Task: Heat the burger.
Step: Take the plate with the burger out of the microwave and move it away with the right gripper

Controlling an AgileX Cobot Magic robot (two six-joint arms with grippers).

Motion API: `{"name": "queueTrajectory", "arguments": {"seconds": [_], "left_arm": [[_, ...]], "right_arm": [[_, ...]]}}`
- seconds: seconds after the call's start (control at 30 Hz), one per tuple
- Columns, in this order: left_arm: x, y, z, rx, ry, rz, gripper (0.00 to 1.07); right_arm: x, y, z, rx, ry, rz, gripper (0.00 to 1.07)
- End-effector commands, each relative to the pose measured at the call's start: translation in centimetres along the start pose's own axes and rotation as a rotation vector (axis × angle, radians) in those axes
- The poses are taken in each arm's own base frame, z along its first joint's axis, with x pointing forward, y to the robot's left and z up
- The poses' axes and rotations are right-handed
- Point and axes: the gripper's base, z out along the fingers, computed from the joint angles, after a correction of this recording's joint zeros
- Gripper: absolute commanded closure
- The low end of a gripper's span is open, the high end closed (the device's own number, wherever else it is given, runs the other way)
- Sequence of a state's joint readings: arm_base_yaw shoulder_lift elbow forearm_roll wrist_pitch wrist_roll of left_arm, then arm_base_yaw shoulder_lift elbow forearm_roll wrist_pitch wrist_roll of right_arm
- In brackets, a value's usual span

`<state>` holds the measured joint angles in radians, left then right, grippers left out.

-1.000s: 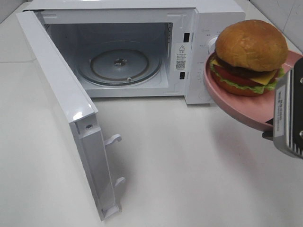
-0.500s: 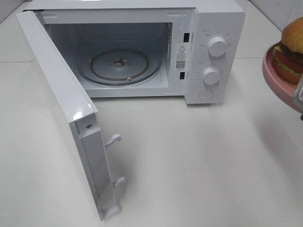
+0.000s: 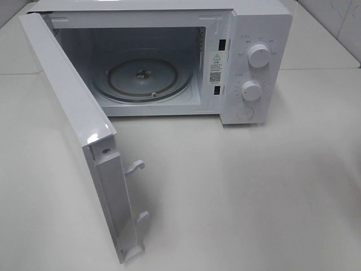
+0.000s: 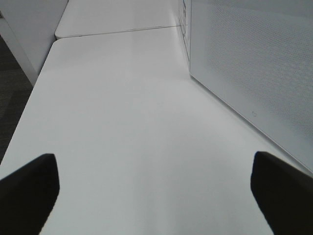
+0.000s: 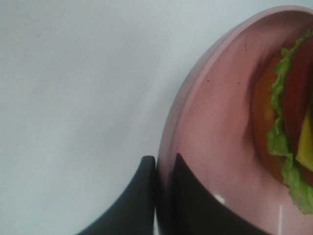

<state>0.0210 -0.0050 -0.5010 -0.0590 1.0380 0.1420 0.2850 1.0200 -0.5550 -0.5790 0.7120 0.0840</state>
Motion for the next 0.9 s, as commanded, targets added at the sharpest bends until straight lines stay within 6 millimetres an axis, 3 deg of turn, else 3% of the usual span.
{"name": "queueTrajectory", "arguments": {"seconds": [0.03,0.23,0.6,0.9], "left_arm": [[0.2,-0.1,-0.2,-0.002,-0.021,-0.001,0.06],[0.2,-0.1,-0.2,-0.002,-0.021,-0.001,0.06],[0.2,-0.1,-0.2,-0.002,-0.021,-0.001,0.06],[0.2,-0.1,-0.2,-0.002,-0.021,-0.001,0.06]], "right_arm": [[-0.4,-0.7,0.3,0.071,0.000,0.008,1.07],[-1.1,-0.7,2.3,0.101,0.054,0.080,1.07],[-0.7,-2.9,6.2,0.160,0.106,0.232,1.07],[-1.1,-2.2,8.7,0.131,0.125,0.273,1.07]]}}
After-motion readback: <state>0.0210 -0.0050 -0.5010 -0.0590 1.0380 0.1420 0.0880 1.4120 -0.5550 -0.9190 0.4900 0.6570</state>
